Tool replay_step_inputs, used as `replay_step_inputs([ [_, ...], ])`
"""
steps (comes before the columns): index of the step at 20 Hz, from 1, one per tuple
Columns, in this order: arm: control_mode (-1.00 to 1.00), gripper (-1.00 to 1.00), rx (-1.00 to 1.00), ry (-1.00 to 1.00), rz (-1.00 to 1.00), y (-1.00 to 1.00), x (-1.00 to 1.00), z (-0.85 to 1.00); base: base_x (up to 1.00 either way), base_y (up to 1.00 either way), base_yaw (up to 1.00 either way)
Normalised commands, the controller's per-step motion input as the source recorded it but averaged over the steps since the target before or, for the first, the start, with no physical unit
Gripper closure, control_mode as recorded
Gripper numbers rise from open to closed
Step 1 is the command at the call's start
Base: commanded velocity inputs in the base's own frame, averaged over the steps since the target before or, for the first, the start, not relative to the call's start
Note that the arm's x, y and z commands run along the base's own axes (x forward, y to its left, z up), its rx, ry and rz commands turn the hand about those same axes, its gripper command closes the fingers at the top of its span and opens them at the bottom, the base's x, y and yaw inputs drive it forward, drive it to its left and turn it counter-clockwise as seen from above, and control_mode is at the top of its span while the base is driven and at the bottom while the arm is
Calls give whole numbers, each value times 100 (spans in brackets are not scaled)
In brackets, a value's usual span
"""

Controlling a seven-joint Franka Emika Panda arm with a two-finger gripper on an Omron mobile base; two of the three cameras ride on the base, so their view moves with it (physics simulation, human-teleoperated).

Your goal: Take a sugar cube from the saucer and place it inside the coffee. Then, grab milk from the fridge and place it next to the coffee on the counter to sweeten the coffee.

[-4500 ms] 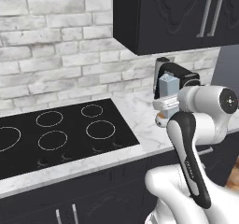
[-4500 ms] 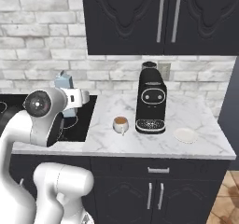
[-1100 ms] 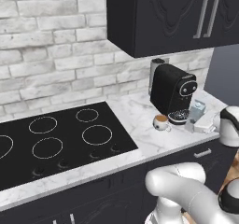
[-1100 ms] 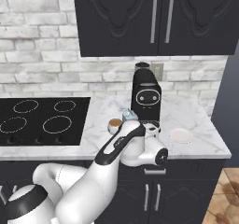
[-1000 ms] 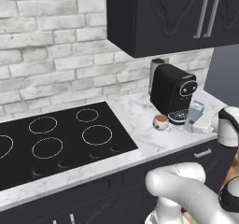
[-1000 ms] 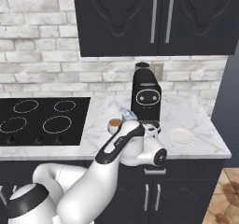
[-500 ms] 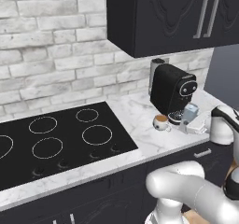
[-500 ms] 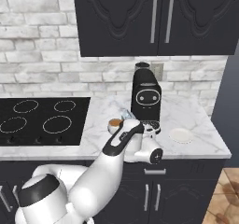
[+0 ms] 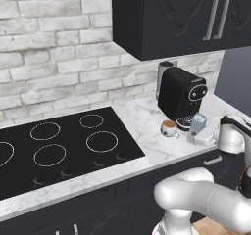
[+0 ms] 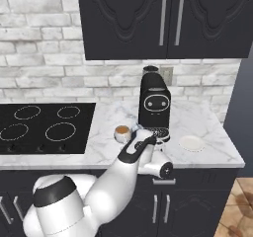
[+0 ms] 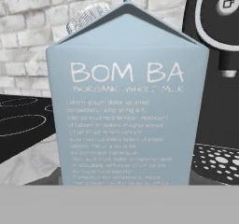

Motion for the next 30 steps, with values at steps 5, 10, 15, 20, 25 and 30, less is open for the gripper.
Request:
replay_step_inputs([
  [5,-100,100,0,3,0,-5,9,-19,0,0,0],
  [10,-100,100,0,1,0,0,28,-15,0,0,0],
  [15,-100,100,0,0,0,0,37,-25,0,0,0],
  [20,-100,100,0,0,0,-4,29,-33,0,0,0],
  [25,-100,100,0,0,0,-19,20,-35,0,0,0],
  [30,-100,-100,0,0,1,-9,2,-29,0,0,0],
])
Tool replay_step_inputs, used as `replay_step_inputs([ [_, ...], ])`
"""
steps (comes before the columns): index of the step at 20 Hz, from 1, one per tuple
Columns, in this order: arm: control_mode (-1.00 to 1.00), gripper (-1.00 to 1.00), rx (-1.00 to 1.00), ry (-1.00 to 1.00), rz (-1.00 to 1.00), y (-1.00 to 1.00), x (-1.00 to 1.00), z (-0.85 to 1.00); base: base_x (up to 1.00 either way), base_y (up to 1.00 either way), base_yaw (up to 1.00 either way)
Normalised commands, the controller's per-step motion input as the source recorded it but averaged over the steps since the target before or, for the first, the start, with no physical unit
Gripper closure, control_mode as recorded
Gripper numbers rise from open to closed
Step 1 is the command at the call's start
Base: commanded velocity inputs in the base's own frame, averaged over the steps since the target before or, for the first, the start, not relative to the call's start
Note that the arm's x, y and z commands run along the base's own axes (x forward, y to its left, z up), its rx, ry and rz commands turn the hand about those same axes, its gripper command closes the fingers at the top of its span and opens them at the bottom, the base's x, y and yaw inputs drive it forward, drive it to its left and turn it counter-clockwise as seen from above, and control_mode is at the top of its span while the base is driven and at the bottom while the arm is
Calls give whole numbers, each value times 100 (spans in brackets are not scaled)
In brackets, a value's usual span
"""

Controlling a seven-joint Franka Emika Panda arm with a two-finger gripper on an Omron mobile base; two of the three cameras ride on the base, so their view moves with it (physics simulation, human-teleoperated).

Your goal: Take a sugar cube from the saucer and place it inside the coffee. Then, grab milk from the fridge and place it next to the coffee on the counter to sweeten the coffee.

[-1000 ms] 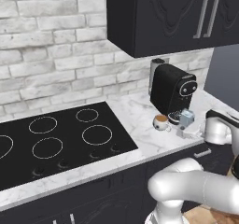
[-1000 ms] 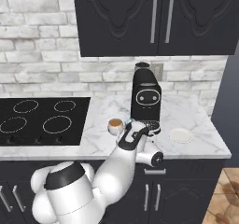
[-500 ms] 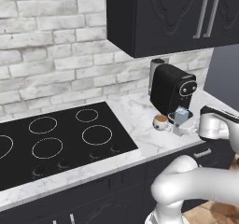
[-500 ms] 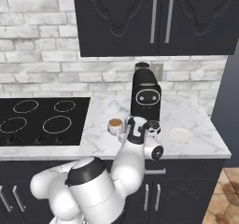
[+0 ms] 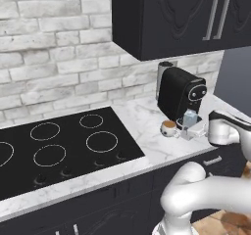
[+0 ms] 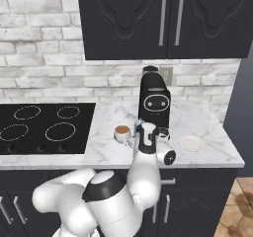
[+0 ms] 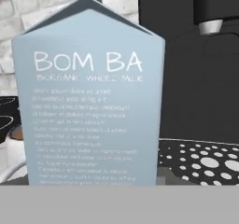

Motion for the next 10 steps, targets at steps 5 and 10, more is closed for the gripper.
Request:
replay_step_inputs([
  [5,-100,-100,0,-4,1,-5,-16,-13,0,0,0],
  [10,-100,-100,0,-7,1,0,-21,-5,0,0,0],
])
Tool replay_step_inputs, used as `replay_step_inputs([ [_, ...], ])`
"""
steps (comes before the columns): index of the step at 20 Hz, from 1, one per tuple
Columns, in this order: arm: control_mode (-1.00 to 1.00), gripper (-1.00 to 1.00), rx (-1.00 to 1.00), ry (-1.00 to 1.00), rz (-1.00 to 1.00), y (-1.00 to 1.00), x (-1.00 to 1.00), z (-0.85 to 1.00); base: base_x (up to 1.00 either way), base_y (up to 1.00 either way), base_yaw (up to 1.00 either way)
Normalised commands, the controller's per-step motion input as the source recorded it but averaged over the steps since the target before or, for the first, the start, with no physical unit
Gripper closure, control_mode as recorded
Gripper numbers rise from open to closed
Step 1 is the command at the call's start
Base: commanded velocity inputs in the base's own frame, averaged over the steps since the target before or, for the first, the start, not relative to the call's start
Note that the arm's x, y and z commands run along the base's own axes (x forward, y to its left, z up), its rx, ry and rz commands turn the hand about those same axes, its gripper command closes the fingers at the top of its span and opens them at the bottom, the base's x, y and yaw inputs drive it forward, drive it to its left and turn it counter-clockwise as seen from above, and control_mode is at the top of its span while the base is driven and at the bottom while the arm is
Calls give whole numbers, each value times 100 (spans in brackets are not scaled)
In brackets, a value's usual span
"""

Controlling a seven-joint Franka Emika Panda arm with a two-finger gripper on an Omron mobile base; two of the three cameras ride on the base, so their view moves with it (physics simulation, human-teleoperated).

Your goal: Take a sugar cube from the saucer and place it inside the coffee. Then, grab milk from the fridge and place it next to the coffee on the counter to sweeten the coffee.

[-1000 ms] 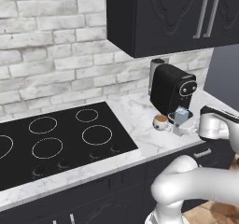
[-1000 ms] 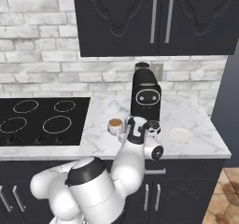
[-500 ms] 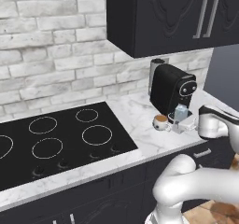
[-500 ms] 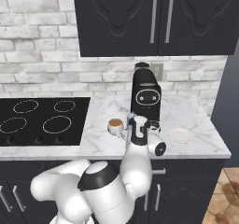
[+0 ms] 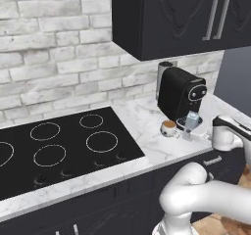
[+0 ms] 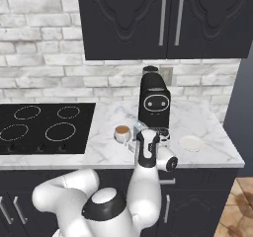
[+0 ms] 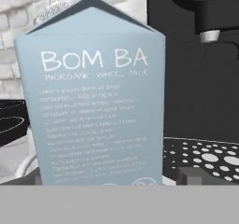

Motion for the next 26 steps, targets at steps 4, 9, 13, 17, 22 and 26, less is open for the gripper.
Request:
replay_step_inputs([
  [4,-100,-100,0,-6,0,-1,-8,0,0,0,0],
  [9,-100,-100,0,-6,0,-1,-24,11,0,0,0],
  [13,-100,-100,0,-8,0,0,-37,13,0,0,0],
  [17,-100,-100,0,-10,0,-4,-47,29,0,0,0],
  [22,-100,-100,0,-7,0,-12,-58,71,0,0,0],
  [26,-100,-100,0,0,5,-13,-61,87,0,0,0],
])
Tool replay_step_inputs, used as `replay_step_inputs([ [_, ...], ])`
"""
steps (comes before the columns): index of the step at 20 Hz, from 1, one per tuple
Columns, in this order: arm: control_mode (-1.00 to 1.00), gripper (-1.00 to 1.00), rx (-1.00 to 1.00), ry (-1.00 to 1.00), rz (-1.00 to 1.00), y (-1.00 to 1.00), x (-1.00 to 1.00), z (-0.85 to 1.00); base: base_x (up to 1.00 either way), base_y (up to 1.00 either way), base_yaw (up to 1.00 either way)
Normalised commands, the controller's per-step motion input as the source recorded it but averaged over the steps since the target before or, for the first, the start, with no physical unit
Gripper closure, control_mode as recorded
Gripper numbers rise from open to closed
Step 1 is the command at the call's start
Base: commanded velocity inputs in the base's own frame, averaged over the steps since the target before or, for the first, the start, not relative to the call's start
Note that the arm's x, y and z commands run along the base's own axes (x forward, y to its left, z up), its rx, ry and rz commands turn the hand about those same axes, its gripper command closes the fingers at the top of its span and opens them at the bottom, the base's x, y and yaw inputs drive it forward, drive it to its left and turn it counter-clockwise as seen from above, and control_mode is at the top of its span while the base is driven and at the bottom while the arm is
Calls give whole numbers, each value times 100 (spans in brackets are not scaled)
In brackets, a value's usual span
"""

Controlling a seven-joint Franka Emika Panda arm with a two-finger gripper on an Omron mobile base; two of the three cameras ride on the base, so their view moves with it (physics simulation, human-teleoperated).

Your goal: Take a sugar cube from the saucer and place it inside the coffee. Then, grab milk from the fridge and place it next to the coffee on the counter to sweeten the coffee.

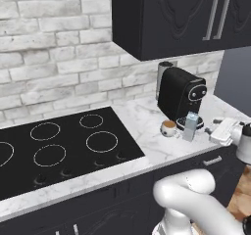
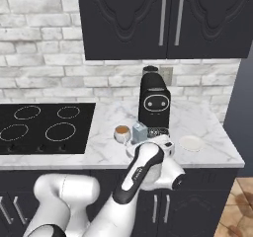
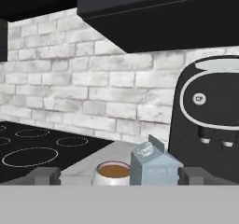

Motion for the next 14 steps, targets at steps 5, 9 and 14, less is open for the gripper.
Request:
replay_step_inputs([
  [5,-100,-100,-2,-2,4,-2,-71,81,0,0,0],
  [9,-100,-100,-6,-10,0,0,-74,70,0,0,0],
  [14,-100,-100,-4,-9,-1,0,-42,58,0,0,0],
])
